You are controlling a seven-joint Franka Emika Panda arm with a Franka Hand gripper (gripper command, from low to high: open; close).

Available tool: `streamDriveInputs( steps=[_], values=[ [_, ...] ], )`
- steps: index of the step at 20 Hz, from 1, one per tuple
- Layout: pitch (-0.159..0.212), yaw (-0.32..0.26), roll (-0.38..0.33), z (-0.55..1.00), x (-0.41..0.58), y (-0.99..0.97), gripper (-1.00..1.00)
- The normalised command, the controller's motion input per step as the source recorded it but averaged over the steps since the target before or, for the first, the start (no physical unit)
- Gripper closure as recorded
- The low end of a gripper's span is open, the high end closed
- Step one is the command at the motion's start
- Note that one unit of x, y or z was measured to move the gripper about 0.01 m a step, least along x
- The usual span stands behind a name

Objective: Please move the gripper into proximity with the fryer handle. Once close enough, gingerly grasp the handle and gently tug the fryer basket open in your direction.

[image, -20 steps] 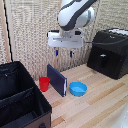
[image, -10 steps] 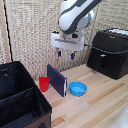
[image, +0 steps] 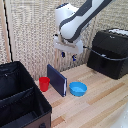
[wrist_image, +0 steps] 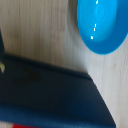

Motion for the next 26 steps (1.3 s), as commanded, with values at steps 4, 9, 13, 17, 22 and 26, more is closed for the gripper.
streamDriveInputs(
  steps=[4,9,13,17,22,26],
  values=[
    [-0.096,-0.029,-0.375,-0.01,0.0,0.0,-1.0],
    [-0.112,0.007,-0.375,-0.13,0.0,-0.07,-1.0],
    [-0.069,0.073,-0.361,-0.36,-0.048,-0.21,-1.0],
    [-0.024,0.128,-0.308,-0.44,-0.089,-0.34,-1.0],
    [-0.023,0.147,-0.275,-0.42,-0.15,-0.4,-1.0],
    [-0.045,0.156,-0.27,-0.38,-0.17,-0.42,-1.0]
  ],
)
